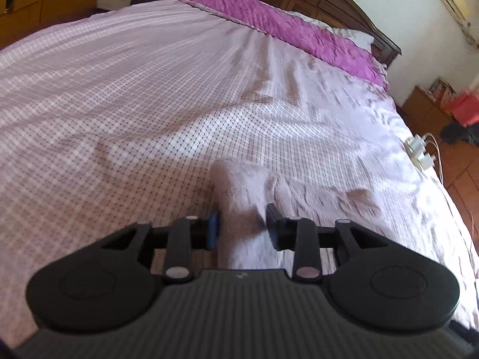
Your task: Fold small clothes
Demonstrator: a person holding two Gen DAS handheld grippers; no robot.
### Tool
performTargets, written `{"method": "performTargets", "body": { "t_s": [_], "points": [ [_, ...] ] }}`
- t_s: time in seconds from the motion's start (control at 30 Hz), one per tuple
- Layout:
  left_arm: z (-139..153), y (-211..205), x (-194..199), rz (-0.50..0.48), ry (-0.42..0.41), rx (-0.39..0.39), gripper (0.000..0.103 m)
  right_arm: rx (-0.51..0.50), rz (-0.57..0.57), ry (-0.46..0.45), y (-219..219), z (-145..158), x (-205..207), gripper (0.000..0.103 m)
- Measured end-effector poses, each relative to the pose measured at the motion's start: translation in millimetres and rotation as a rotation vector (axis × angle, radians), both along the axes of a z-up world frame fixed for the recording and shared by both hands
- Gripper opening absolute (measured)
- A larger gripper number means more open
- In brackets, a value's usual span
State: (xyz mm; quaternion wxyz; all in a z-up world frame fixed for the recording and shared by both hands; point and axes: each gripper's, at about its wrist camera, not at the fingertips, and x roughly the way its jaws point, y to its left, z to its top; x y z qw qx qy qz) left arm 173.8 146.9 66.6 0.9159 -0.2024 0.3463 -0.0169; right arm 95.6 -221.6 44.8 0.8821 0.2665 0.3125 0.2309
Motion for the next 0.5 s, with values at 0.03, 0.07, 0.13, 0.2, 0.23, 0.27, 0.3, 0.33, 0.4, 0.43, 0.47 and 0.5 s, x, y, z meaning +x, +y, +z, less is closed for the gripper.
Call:
{"method": "performTargets", "body": {
  "t_s": [0.03,0.07,0.13,0.2,0.23,0.27,0.3,0.33,0.4,0.43,0.47,0.5],
  "points": [
    [3.2,0.6,-7.8,-0.012,0.002,0.003,0.040,0.000,0.002,0.001,0.3,0.2,-2.4,0.081],
    [4.2,1.3,-13.6,-0.024,0.004,0.005,0.040,-0.003,0.005,0.002,0.9,0.3,-4.5,0.081],
    [8.3,0.8,-28.5,-0.053,0.007,0.014,0.040,-0.014,0.010,0.007,2.9,0.0,-7.6,0.081],
    [8.6,-1.5,-40.5,-0.077,0.012,0.026,0.041,-0.024,0.012,0.016,4.9,-1.9,-9.7,0.081],
    [7.0,-3.6,-44.8,-0.088,0.018,0.030,0.041,-0.029,0.013,0.024,5.8,-3.5,-10.7,0.081],
    [5.0,-5.4,-48.3,-0.098,0.029,0.035,0.041,-0.033,0.013,0.031,6.6,-5.0,-11.4,0.081],
    [2.4,-6.8,-52.1,-0.106,0.041,0.039,0.041,-0.038,0.014,0.039,7.5,-6.7,-12.6,0.081],
    [-0.6,-8.1,-55.9,-0.110,0.051,0.044,0.041,-0.045,0.016,0.048,8.7,-9.0,-13.4,0.081],
    [-5.7,-10.1,-62.1,-0.111,0.052,0.067,0.041,-0.067,0.022,0.068,11.0,-13.8,-14.4,0.081],
    [-7.9,-10.4,-64.3,-0.111,0.049,0.076,0.043,-0.081,0.026,0.074,12.2,-16.2,-14.8,0.081],
    [-8.9,-9.8,-65.8,-0.111,0.051,0.080,0.044,-0.094,0.031,0.072,13.2,-17.6,-15.6,0.081],
    [-11.0,-9.0,-66.4,-0.105,0.060,0.086,0.049,-0.111,0.038,0.067,14.5,-17.9,-16.3,0.081]
  ]
}}
